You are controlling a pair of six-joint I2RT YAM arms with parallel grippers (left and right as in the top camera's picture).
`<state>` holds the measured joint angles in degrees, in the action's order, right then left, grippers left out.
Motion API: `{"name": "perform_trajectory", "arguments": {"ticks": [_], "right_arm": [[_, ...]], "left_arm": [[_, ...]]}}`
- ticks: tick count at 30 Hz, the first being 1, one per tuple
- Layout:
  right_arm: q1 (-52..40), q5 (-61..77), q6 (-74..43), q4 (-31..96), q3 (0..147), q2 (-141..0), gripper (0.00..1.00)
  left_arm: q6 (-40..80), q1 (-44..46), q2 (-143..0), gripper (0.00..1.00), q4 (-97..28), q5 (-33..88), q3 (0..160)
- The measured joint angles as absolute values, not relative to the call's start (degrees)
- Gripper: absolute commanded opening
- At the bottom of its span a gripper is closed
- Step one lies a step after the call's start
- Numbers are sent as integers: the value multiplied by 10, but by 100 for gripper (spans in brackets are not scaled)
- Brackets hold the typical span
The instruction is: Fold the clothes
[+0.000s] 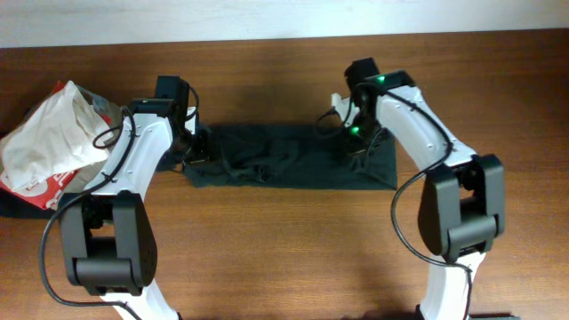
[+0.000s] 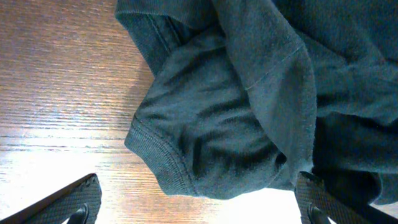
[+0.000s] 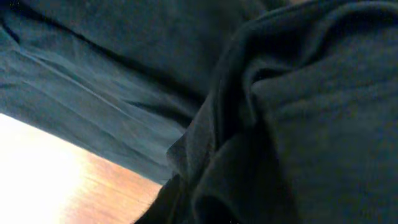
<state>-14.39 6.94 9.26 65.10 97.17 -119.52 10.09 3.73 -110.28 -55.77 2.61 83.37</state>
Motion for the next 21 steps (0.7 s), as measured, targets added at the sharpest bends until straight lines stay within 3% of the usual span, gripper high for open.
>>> {"name": "perform_trajectory", "arguments": {"ticks": [1, 2, 5, 11, 14, 21], "right_arm": [[-163, 70, 90, 643, 972, -1196, 76], [-175, 70, 89, 643, 972, -1196, 91], [-198, 72, 89, 642, 972, -1196, 99], [-137, 58, 55, 684, 971, -1167, 99], [-67, 55, 45, 720, 971, -1149, 98], [-66, 67, 45, 724, 971, -1149, 99]], "left_arm": [[101, 37, -1103, 99, -557, 26, 834], [101, 37, -1103, 99, -558, 26, 834], [101, 37, -1103, 99, -558, 26, 834], [65, 20, -1103, 99, -541, 1, 834], [-47, -34, -1103, 99, -509, 114, 834], [-129, -27, -1211, 97, -452, 247, 850]]}}
